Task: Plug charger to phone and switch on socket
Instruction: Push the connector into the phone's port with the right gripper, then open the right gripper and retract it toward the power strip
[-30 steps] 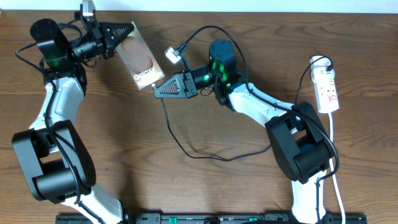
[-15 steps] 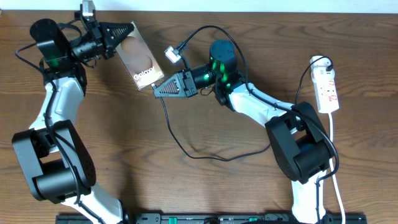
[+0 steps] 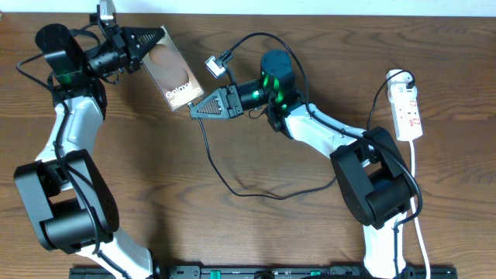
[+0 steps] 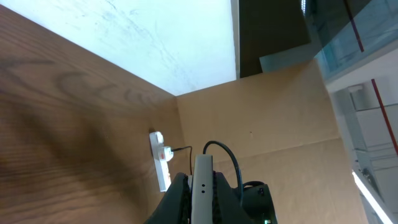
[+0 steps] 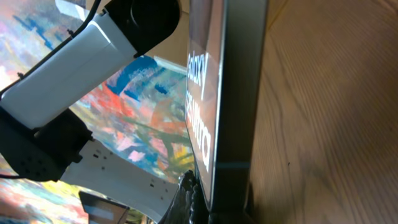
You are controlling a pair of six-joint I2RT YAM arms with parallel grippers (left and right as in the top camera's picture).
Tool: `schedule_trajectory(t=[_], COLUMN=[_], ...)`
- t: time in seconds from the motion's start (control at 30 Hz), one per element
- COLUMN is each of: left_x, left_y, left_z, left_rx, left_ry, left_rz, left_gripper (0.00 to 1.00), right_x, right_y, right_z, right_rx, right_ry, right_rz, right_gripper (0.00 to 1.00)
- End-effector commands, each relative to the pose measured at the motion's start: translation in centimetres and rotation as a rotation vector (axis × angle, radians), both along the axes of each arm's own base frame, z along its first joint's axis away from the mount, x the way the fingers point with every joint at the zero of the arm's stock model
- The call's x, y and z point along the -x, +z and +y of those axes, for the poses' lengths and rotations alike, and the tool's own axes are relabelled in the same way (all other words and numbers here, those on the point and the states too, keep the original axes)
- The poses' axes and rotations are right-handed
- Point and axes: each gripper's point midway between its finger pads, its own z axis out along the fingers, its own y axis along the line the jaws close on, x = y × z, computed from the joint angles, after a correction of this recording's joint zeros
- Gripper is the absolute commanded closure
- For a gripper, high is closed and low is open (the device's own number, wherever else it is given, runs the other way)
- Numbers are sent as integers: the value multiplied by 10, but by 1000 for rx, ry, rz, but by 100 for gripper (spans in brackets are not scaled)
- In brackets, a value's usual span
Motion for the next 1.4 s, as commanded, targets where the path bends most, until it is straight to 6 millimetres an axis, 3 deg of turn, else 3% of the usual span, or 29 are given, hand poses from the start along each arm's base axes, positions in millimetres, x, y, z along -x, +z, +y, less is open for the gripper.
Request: schedule_trajectory(t=[0.0,0.47,0.83,1.0,1.03,1.07,1.1,1.37], left_x=[21,23,20,7,6,5,6,9], left_y=[12,13,12,12,12,12,12,12], left_z=[-15,-28,-23,4,9,18,20,27], left_rx=[-6,-6,-8,-11,-11,-11,-11,-11], left_ry=[-117,-146,-121,-7,10,29,30,24], left_rz=[-30,-31,-35,-34,-34,-33,-33,-33], left_gripper=[93,93,93,93,93,93,93,92], right_x=[-34,-38,-33,-25,-23,-21,-20,-26], right_y=[6,6,6,6,6,5,5,5], right_z=[4,5,2,0,0,0,-1,-6], right_rx=[-10,-9,-7,-6,-6,-8,-10,-10], right_ry=[-187,-208,-171,-124,-113,-101,-96,-111], right_rz=[8,24,22,18,16,7,-1,-4], right_gripper=[99,99,99,68,49,17,1,1])
